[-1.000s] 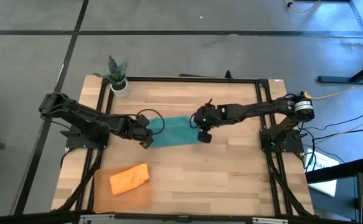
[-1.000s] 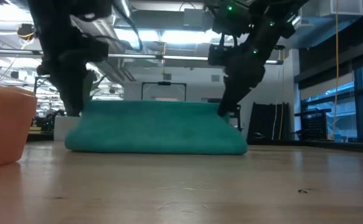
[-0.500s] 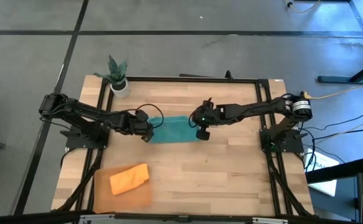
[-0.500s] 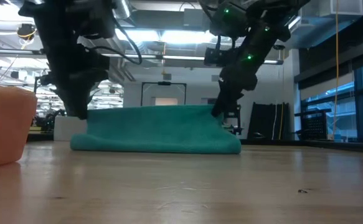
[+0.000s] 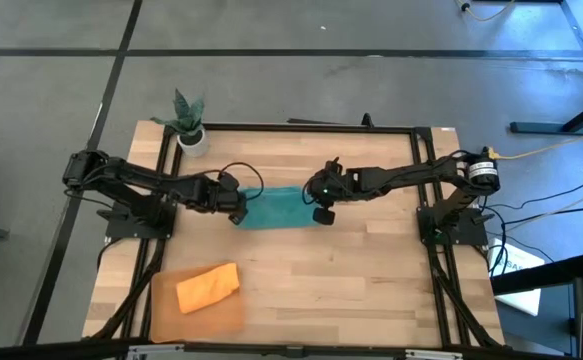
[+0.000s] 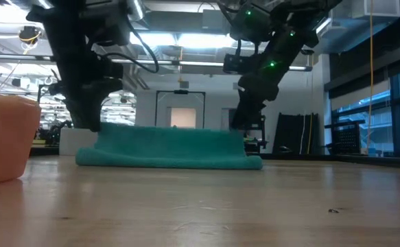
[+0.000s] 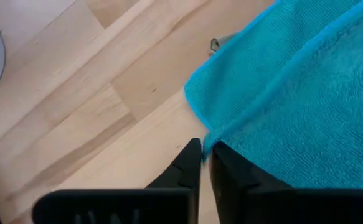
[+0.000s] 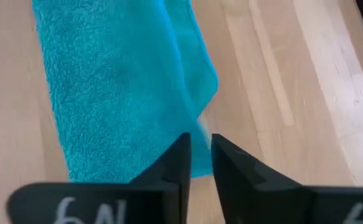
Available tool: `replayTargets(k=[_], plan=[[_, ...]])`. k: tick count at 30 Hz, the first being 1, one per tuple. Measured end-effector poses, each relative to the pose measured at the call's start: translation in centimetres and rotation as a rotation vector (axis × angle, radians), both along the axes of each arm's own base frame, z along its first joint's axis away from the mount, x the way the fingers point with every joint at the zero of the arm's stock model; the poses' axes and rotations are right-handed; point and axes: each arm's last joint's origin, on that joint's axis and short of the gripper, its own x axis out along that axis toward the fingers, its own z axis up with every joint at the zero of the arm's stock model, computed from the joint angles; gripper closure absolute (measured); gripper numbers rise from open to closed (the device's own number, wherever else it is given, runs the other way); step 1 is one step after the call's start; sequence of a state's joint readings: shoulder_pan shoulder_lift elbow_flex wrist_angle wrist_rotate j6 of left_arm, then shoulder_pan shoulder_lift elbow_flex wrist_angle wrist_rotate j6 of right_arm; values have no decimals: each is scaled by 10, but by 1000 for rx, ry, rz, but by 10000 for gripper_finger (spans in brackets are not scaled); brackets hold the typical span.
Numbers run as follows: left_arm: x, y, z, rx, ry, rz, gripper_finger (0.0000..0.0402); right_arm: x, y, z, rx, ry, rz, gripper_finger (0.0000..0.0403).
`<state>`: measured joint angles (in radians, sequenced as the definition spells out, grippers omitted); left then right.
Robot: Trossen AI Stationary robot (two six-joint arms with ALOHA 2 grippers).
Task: Roll microfiber towels into tight, uniform cylinder then place into a basket
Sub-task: Roll the blue microfiber towel
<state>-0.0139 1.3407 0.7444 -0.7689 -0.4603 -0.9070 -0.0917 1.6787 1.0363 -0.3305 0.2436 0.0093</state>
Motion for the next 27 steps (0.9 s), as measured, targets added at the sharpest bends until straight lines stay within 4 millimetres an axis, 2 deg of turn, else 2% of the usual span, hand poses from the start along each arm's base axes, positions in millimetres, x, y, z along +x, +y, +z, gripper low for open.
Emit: replayTargets(k=[6,10,13,16,21,27], plan=[[0,6,0,0,0,29,334,0,0,0,5,-6,-8,287],[-1,11,0,-16,-2,50,321,2,0,2,12,-36,-12,248],[1,10,0,-45,-8,30,320,3,8,2,153,-58,41,230],[6,7,0,-67,-12,-101,321,6,20,0,329,-61,128,225],[13,2,2,-45,-14,-305,324,10,30,-20,376,5,159,224],[10,2,-6,-50,4,-308,323,14,31,-46,435,82,58,224]])
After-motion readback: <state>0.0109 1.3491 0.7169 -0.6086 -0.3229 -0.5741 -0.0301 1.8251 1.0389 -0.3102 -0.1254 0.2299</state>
